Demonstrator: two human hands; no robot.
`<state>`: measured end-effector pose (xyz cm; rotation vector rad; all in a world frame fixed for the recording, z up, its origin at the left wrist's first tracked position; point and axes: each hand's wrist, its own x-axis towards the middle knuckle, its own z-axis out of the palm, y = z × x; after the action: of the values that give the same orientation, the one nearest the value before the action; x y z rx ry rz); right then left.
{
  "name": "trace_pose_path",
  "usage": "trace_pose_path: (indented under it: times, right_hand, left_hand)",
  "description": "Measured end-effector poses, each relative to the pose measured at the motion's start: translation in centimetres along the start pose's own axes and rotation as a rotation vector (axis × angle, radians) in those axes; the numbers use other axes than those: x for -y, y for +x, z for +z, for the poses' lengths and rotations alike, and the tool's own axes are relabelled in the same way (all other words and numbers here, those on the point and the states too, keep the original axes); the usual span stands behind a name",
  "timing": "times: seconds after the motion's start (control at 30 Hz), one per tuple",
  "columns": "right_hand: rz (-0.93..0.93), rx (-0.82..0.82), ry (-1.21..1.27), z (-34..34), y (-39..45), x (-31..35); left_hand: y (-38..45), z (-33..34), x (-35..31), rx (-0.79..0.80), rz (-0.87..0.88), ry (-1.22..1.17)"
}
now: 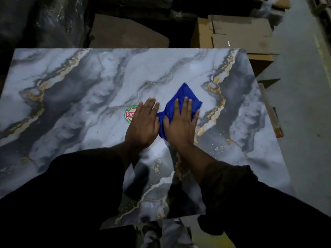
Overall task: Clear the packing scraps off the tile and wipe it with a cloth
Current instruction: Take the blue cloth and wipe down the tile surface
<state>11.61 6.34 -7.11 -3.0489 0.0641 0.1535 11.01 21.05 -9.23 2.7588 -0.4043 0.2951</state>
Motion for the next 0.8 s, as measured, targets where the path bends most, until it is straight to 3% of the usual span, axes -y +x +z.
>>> trace_pose_path:
  times: [0.1, 0.23, 0.33, 0.53, 0.8]
  right_hand:
    - [-0.080, -0.029, 0.003, 0.5, -5.9, -1.1]
    - [-0.009, -0.061, 0.048, 2.8, -18.6, -1.9]
    - [0.072, -0.028, 0.030, 3.5, -21.6, -1.3]
    - [0.194, -0.031, 0.053, 2.7, -14.7, 1.1]
    - [0.152, -0.061, 0.075, 1.4, -0.7, 2.6]
  left_hand:
    - [0.0, -0.4, -0.4, 0.018, -0.018, -0.008]
    - [-0.1, -0.5, -0.5, 0.023, -0.029, -0.025]
    - [0.0, -0.5, -0.4, 0.017, -0.031, -0.040]
    - [0.0, -0.1, -0.1, -0.005, -0.011, -0.048]
    - [-0.2, 0.1, 0.1, -0.092, -0.035, -0.179]
